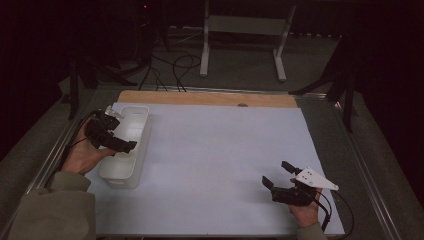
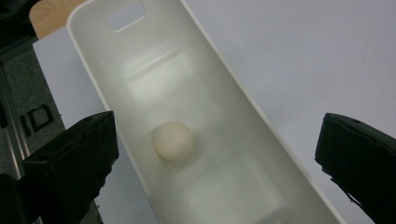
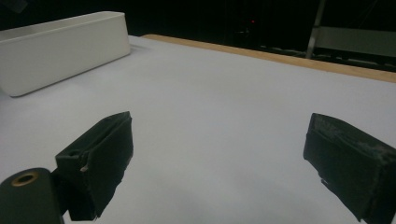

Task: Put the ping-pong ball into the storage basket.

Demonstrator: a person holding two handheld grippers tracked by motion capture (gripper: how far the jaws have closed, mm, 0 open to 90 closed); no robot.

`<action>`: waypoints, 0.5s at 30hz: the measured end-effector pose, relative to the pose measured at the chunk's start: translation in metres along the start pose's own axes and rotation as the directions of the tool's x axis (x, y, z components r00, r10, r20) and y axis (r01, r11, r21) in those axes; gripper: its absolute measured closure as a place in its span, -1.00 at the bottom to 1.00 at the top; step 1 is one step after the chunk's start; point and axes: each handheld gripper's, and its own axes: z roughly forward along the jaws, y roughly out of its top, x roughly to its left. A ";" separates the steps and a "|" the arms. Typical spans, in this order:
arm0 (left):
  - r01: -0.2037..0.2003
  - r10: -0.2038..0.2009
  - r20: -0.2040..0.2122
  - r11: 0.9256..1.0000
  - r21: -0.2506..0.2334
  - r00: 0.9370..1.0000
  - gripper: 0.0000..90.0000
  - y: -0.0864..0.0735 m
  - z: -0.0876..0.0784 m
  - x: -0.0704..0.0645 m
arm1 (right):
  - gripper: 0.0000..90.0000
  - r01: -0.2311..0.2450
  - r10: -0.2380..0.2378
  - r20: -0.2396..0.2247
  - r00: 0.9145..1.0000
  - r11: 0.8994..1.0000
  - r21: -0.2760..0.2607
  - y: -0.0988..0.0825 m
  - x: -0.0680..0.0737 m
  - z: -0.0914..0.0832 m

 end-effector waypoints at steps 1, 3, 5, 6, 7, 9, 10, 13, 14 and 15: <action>-0.005 0.005 0.000 1.000 -0.011 1.000 -1.00 0.000 -0.001 -0.001 | -0.82 0.000 0.000 0.000 1.000 1.000 0.000 0.000 0.000 0.000; -0.004 0.004 0.002 1.000 -0.017 1.000 -1.00 0.000 -0.001 -0.001 | -0.82 0.000 0.000 0.000 1.000 1.000 0.000 0.000 0.000 0.000; -0.007 0.008 0.009 1.000 -0.023 1.000 -1.00 0.001 -0.002 -0.001 | -0.82 0.001 -0.001 0.001 1.000 1.000 -0.001 0.000 -0.001 0.000; -0.008 0.008 0.008 1.000 -0.024 1.000 -1.00 0.001 -0.002 -0.002 | -0.82 0.000 0.000 0.000 1.000 1.000 -0.001 0.000 -0.001 0.000; -0.008 0.008 0.008 1.000 -0.024 1.000 -1.00 0.001 -0.002 -0.002 | -0.82 0.000 0.000 0.000 1.000 1.000 -0.001 0.000 -0.001 0.000; -0.011 0.011 0.013 0.999 -0.031 1.000 -1.00 0.001 -0.002 -0.003 | -0.82 0.001 -0.001 0.000 1.000 1.000 -0.003 0.000 -0.001 0.000; -0.011 0.011 0.013 0.999 -0.031 1.000 -1.00 0.001 -0.002 -0.003 | -0.82 0.001 -0.001 0.000 1.000 1.000 -0.002 0.000 -0.001 0.000; -0.016 0.016 0.016 0.999 -0.037 1.000 -1.00 0.002 -0.002 -0.005 | -0.82 0.001 -0.001 0.000 1.000 1.000 -0.003 0.000 -0.001 -0.001; -0.017 0.018 0.018 0.999 -0.039 1.000 -1.00 0.002 -0.002 -0.005 | -0.82 0.002 -0.002 0.001 1.000 1.000 -0.001 0.000 -0.001 -0.001; -0.018 0.018 0.020 0.999 -0.041 1.000 -1.00 0.002 -0.002 -0.006 | -0.82 0.004 -0.004 0.000 1.000 1.000 -0.002 0.000 -0.001 -0.001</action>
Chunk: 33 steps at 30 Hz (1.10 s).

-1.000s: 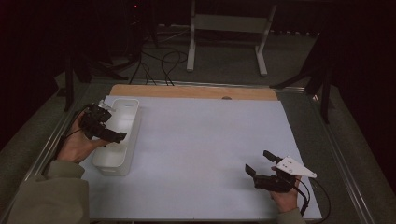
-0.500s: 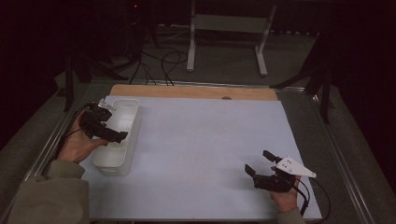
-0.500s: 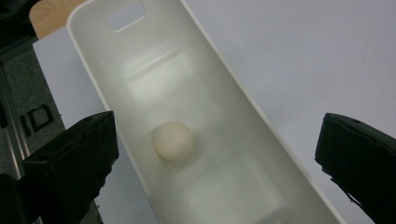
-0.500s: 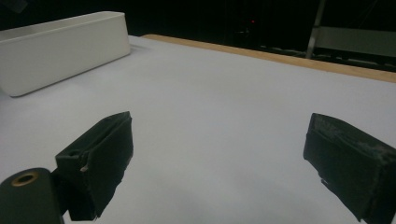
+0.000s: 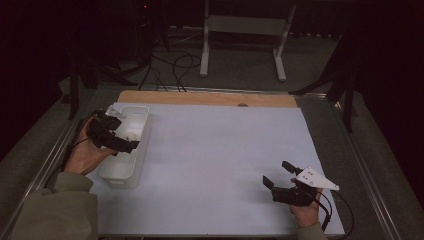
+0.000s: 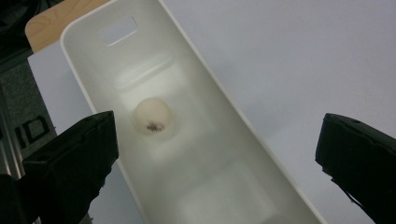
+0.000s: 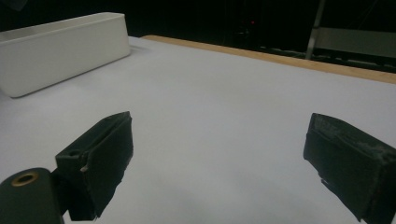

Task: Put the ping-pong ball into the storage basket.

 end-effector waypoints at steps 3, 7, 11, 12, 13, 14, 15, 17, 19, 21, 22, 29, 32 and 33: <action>-0.002 0.002 0.002 1.000 -0.003 1.000 -1.00 0.001 0.001 -0.001 | -0.82 0.000 0.000 0.000 1.000 1.000 0.000 0.000 0.000 0.000; -0.017 0.017 0.008 1.000 -0.008 1.000 -1.00 0.002 0.003 -0.006 | -0.82 -0.002 0.002 0.000 1.000 1.000 -0.002 0.000 0.000 0.000; -0.029 0.029 0.014 0.999 -0.021 0.999 -1.00 0.002 0.003 -0.010 | -0.82 -0.003 0.003 0.001 1.000 1.000 -0.001 0.000 0.000 0.001; -0.029 0.029 0.016 0.999 -0.025 0.999 -1.00 0.003 0.003 -0.011 | -0.82 -0.003 0.003 0.001 1.000 1.000 -0.001 0.000 0.000 0.001; -0.029 0.030 0.017 0.999 -0.026 0.999 -1.00 0.003 0.003 -0.011 | -0.82 -0.002 0.002 0.000 1.000 1.000 -0.001 0.000 0.000 0.001; -0.030 0.031 0.019 0.999 -0.027 0.999 -1.00 0.003 0.004 -0.012 | -0.82 -0.002 0.002 0.001 1.000 1.000 -0.001 0.000 0.000 0.001; -0.033 0.034 0.022 0.999 -0.029 0.999 -1.00 0.003 0.004 -0.013 | -0.82 -0.002 0.002 0.001 1.000 1.000 -0.001 0.000 0.000 0.001; -0.040 0.041 0.023 0.999 -0.030 0.999 -1.00 0.004 0.005 -0.015 | -0.82 -0.002 0.002 0.002 1.000 1.000 -0.001 0.000 0.000 0.000; -0.043 0.044 0.026 0.999 -0.032 0.999 -1.00 0.005 0.006 -0.017 | -0.82 0.000 0.000 0.000 1.000 1.000 -0.002 0.000 0.000 0.000; -0.049 0.050 0.028 0.998 -0.035 0.998 -1.00 0.005 0.006 -0.018 | -0.82 -0.001 0.001 0.002 1.000 1.000 -0.001 0.000 0.000 0.000; -0.049 0.050 0.028 0.998 -0.036 0.998 -1.00 0.005 0.007 -0.019 | -0.82 -0.001 0.001 0.002 1.000 1.000 -0.001 0.000 0.000 0.000; -0.059 0.061 0.040 0.997 -0.043 0.997 -1.00 0.007 0.008 -0.024 | -0.82 -0.002 0.002 0.003 1.000 1.000 -0.001 0.000 0.000 0.000; -0.063 0.065 0.041 0.997 -0.047 0.997 -1.00 0.007 0.009 -0.026 | -0.82 -0.002 0.002 0.002 1.000 1.000 -0.001 0.000 0.000 0.000; -0.065 0.067 0.044 0.997 -0.049 0.997 -1.00 0.007 0.009 -0.026 | -0.82 0.000 0.000 0.002 1.000 1.000 -0.002 0.000 0.000 0.000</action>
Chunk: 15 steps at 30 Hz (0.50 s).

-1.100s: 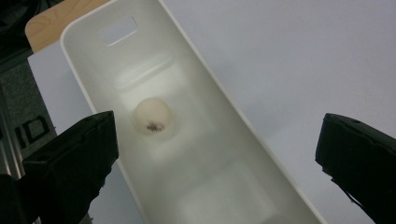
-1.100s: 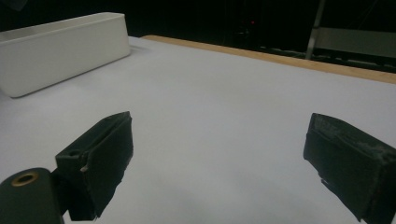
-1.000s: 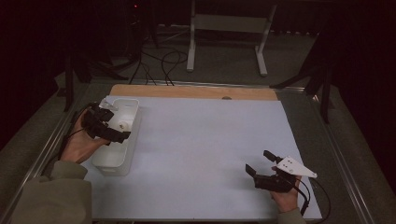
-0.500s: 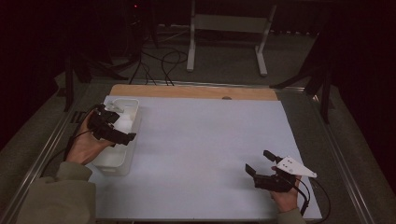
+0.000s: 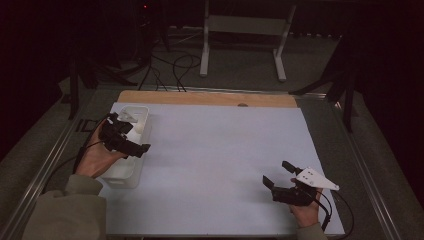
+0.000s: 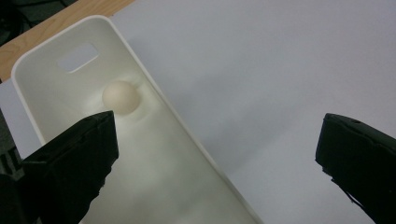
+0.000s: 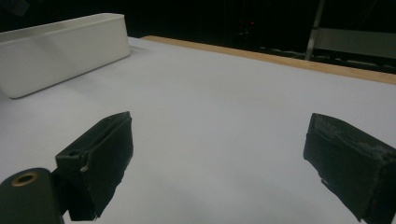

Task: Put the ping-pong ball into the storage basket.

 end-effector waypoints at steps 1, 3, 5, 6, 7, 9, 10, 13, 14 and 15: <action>-0.002 0.002 0.002 1.000 0.000 1.000 -1.00 0.000 0.000 -0.001 | -0.82 -0.002 0.002 0.000 1.000 1.000 0.001 0.000 0.000 0.000; -0.010 0.010 0.004 1.000 0.003 1.000 -1.00 0.000 0.001 -0.003 | -0.82 -0.002 0.002 0.000 1.000 1.000 0.000 0.000 0.000 0.000; -0.014 0.014 0.005 1.000 0.003 1.000 -1.00 0.000 0.002 -0.005 | -0.82 -0.001 0.001 0.000 1.000 1.000 0.000 0.000 0.000 0.000; -0.013 0.013 0.008 1.000 0.003 1.000 -1.00 0.001 0.003 -0.005 | -0.82 -0.002 0.002 0.000 1.000 1.000 0.001 0.000 0.000 0.000; -0.015 0.015 0.010 1.000 0.003 1.000 -1.00 0.001 0.003 -0.006 | -0.82 -0.001 0.001 0.000 1.000 1.000 0.000 0.000 0.000 0.000; -0.023 0.023 0.010 1.000 0.006 1.000 -1.00 0.001 0.004 -0.008 | -0.82 -0.001 0.001 0.000 1.000 1.000 0.000 0.000 0.000 0.000; -0.025 0.025 0.013 1.000 0.006 1.000 -1.00 0.001 0.004 -0.008 | -0.82 -0.001 0.001 0.000 1.000 1.000 0.000 0.000 0.000 0.000; -0.030 0.030 0.015 1.000 0.003 0.999 -1.00 0.001 0.005 -0.011 | -0.82 -0.001 0.001 0.000 1.000 1.000 0.000 0.000 0.000 0.001; -0.031 0.031 0.015 1.000 0.002 0.999 -1.00 0.001 0.006 -0.011 | -0.82 -0.001 0.001 0.000 1.000 1.000 0.001 0.000 0.000 0.001; -0.033 0.033 0.017 0.999 0.000 0.999 -1.00 0.001 0.006 -0.012 | -0.82 -0.001 0.001 0.001 1.000 1.000 0.001 0.000 0.000 0.001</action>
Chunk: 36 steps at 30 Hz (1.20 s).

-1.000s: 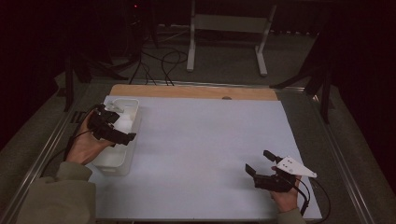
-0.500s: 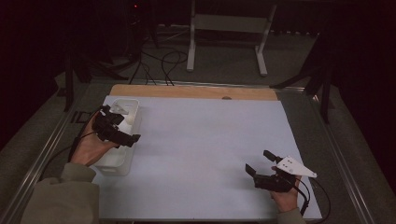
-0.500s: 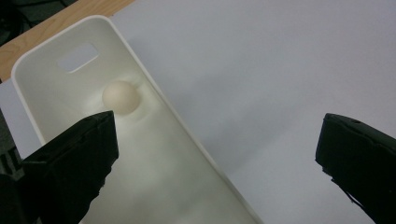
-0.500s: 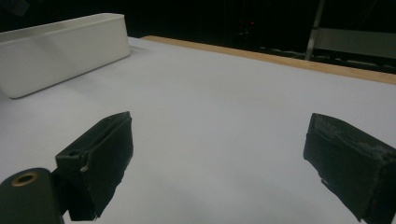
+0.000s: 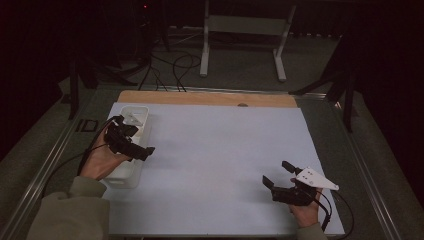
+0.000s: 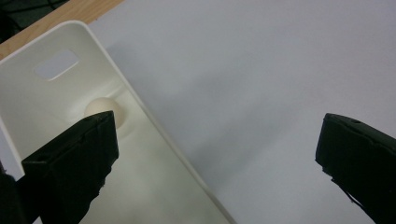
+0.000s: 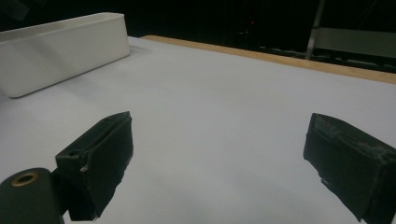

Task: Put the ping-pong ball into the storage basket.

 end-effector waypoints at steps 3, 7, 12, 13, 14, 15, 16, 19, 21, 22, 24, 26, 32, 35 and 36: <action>-0.005 0.005 0.007 1.000 -0.002 1.000 -1.00 0.000 0.001 -0.003 | -0.82 0.000 0.000 -0.001 1.000 1.000 0.000 0.000 0.000 0.000; -0.013 0.013 0.013 1.000 -0.002 1.000 -1.00 0.001 0.003 -0.006 | -0.82 0.000 0.000 0.000 1.000 1.000 0.000 0.000 0.000 0.000; -0.017 0.017 0.020 1.000 -0.010 1.000 -1.00 0.001 0.004 -0.010 | -0.82 -0.001 0.001 0.001 1.000 1.000 -0.002 0.000 0.000 0.000; -0.020 0.020 0.021 1.000 -0.009 1.000 -1.00 0.001 0.004 -0.010 | -0.82 0.000 0.000 0.001 1.000 1.000 -0.002 0.000 0.000 0.000; -0.019 0.019 0.022 1.000 -0.014 1.000 -1.00 0.000 0.004 -0.011 | -0.82 -0.001 0.001 0.001 1.000 1.000 -0.001 0.000 0.000 0.000; -0.016 0.017 0.024 1.000 -0.020 1.000 -1.00 0.000 0.004 -0.012 | -0.82 -0.001 0.001 0.001 1.000 1.000 -0.001 0.000 0.000 0.000; -0.020 0.021 0.025 1.000 -0.020 0.999 -1.00 0.000 0.004 -0.012 | -0.82 -0.001 0.001 0.001 1.000 1.000 -0.001 0.000 0.000 0.000; -0.021 0.023 0.030 0.999 -0.036 0.999 -1.00 -0.001 0.004 -0.014 | -0.82 -0.001 0.001 0.002 1.000 1.000 -0.001 0.000 0.000 -0.001; -0.017 0.019 0.033 0.999 -0.046 0.999 -1.00 -0.002 0.004 -0.014 | -0.82 0.000 0.000 0.003 1.000 1.000 -0.001 0.000 0.000 -0.001; -0.015 0.017 0.037 0.999 -0.051 0.999 -1.00 -0.003 0.004 -0.015 | -0.82 0.000 0.000 0.002 1.000 1.000 -0.002 0.000 0.000 -0.001; -0.017 0.019 0.041 0.998 -0.054 0.999 -1.00 -0.004 0.004 -0.016 | -0.82 0.001 -0.001 0.002 1.000 1.000 -0.002 0.000 0.000 -0.001; -0.020 0.022 0.042 0.998 -0.057 0.999 -1.00 -0.006 0.004 -0.017 | -0.82 -0.001 0.001 0.003 1.000 1.000 -0.001 0.000 0.000 -0.001; -0.020 0.025 0.051 0.995 -0.093 0.998 -1.00 -0.012 0.005 -0.022 | -0.82 -0.001 0.001 0.001 1.000 1.000 -0.002 0.000 0.000 0.000; -0.023 0.030 0.060 0.993 -0.120 0.998 -1.00 -0.016 0.005 -0.025 | -0.82 -0.004 0.004 0.000 1.000 1.000 -0.003 0.000 0.000 0.000; -0.023 0.030 0.060 0.993 -0.120 0.998 -1.00 -0.016 0.005 -0.025 | -0.82 -0.004 0.004 0.000 1.000 1.000 -0.003 0.000 0.000 0.000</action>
